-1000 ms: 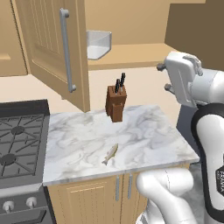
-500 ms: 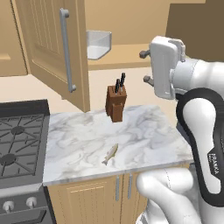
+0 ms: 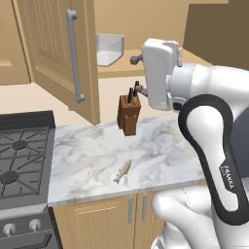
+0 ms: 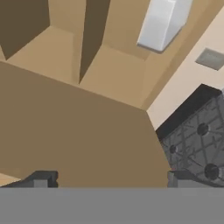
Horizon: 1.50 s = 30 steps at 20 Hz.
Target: Retrieve the tupperware from the cabinet, then place the raw meat into the tupperware to avoid contamination.
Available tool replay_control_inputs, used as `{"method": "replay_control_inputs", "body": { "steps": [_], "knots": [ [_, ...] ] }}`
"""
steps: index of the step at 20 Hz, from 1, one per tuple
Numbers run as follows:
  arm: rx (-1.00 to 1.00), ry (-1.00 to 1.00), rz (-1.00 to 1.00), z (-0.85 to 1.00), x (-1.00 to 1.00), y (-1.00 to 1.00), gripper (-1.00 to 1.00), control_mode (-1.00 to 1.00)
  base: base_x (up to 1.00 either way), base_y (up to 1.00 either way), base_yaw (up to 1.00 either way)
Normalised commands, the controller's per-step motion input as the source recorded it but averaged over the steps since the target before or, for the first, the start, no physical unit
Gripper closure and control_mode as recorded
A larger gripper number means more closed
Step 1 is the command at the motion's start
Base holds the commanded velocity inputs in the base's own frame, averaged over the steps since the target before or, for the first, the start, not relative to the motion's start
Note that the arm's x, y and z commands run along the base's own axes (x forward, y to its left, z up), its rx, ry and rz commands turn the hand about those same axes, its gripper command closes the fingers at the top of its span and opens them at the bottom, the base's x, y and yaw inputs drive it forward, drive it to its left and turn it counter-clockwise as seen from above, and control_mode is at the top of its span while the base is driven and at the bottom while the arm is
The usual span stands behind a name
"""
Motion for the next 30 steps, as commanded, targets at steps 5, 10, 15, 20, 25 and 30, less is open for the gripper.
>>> {"method": "replay_control_inputs", "body": {
  "steps": [5, 10, 15, 20, 25, 30],
  "knots": [
    [0.04, 0.02, 0.14, -0.04, 0.10, 0.52, -1.00, -1.00, 0.00, 0.00, 0.00],
    [0.07, 0.07, 0.19, -0.04, 0.09, 0.43, -1.00, -1.00, 0.00, 0.00, 0.00],
    [0.08, 0.10, 0.23, -0.06, 0.06, 0.35, -1.00, -1.00, 0.00, 0.00, 0.00],
    [0.05, 0.07, 0.24, -0.04, 0.00, 0.27, -1.00, -1.00, 0.00, 0.00, 0.00],
    [0.00, 0.04, 0.20, -0.01, 0.00, 0.33, -1.00, -1.00, 0.00, 0.00, 0.00],
    [-0.01, 0.00, 0.13, -0.11, 0.00, 0.70, -1.00, -1.00, 0.00, 0.00, 0.00]
  ]
}}
